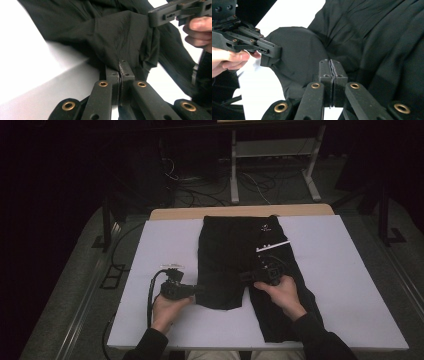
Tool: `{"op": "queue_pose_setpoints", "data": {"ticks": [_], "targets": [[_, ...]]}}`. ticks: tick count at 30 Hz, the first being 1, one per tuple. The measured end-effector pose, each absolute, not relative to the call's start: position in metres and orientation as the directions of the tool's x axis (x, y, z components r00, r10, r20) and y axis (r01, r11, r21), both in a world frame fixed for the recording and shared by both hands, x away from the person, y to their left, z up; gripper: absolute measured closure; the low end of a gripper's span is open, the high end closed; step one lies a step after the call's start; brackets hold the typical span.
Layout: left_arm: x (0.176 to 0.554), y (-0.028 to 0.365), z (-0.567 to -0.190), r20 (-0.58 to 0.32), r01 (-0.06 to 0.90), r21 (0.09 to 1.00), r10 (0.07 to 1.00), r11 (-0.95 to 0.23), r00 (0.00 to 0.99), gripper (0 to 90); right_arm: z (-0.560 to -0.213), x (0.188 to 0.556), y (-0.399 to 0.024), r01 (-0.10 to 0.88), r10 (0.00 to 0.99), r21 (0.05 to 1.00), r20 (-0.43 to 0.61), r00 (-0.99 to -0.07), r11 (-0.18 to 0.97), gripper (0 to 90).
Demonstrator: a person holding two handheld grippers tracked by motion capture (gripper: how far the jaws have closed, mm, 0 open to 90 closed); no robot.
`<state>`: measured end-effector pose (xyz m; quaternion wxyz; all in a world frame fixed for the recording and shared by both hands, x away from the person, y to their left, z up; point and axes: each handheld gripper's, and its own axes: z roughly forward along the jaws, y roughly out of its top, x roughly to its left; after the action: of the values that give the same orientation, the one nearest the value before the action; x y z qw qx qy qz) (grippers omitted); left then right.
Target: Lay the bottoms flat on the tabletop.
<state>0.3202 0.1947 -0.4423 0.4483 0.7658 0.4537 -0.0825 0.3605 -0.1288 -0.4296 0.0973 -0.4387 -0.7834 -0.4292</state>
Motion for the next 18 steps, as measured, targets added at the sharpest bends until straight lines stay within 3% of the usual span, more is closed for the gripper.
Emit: {"op": "queue_pose_setpoints", "data": {"ticks": [3, 18], "targets": [[0.312, 0.205, -0.442, -0.574, 0.786, 0.596, 0.599, -0.163, 0.559, 87.9, -0.43, 0.354, -0.125, 0.771, 0.59, 0.578, 0.534, -0.605, 0.268, 87.6], [0.296, 0.229, -0.443, -0.578, 0.799, 0.551, 0.58, -0.241, 0.574, 87.4, -0.44, 0.326, -0.101, 0.769, 0.528, 0.537, 0.565, -0.634, 0.347, 87.3]]}}
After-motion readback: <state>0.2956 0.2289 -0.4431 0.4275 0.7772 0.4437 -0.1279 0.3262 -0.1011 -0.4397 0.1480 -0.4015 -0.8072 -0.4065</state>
